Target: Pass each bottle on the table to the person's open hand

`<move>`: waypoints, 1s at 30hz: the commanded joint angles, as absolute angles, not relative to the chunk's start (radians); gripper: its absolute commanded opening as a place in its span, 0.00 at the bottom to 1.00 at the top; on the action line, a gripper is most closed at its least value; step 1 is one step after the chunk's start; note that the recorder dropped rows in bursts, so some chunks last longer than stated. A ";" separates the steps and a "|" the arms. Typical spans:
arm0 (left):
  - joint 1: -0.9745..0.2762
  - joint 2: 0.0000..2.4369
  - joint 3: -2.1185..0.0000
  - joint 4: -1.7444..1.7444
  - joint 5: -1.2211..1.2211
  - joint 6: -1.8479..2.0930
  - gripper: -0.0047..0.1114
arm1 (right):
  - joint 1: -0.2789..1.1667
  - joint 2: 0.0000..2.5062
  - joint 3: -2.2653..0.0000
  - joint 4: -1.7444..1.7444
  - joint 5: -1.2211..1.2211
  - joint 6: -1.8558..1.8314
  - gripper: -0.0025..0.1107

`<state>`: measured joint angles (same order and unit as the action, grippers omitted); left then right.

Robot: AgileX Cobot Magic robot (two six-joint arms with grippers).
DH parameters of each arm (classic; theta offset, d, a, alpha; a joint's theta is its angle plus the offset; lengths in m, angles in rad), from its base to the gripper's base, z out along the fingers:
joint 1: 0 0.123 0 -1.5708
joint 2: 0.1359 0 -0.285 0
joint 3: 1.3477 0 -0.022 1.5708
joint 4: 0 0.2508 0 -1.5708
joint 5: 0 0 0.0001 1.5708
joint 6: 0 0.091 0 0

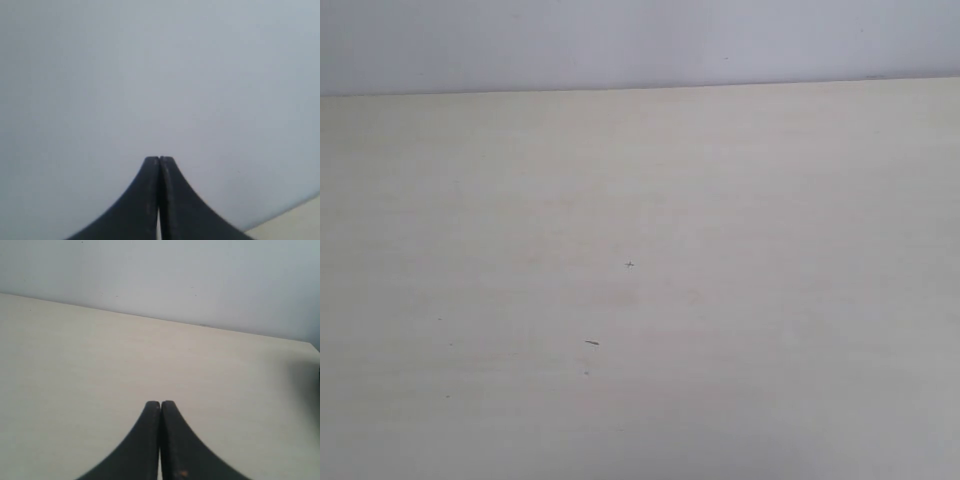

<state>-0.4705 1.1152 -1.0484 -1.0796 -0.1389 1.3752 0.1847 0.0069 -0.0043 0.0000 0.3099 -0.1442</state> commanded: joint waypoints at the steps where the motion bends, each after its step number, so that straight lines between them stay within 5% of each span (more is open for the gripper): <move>1: -0.261 0.918 -0.914 -1.368 -0.150 1.368 0.04 | 0.187 0.000 0.000 0.000 0.305 -0.144 0.02; 10: 0.180 0.459 -0.556 -1.744 -0.299 1.358 0.04 | 0.187 0.000 0.000 0.000 0.298 -0.144 0.02; 19: 0.211 0.334 -0.412 -1.744 -0.266 1.364 0.04 | 0.187 0.000 0.000 0.000 0.298 -0.144 0.02; 22: 0.211 0.338 -0.374 -1.734 -0.073 1.314 0.04 | 0.187 0.000 0.000 0.000 0.298 -0.144 0.02; 30: 0.211 0.351 -0.278 -0.068 0.093 -0.312 0.04 | 0.187 0.000 0.000 0.000 0.298 -0.144 0.02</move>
<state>0.2081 0.3468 -0.3199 -0.4557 0.0718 0.0383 0.1847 0.0069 -0.0043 0.0000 0.3099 -0.1442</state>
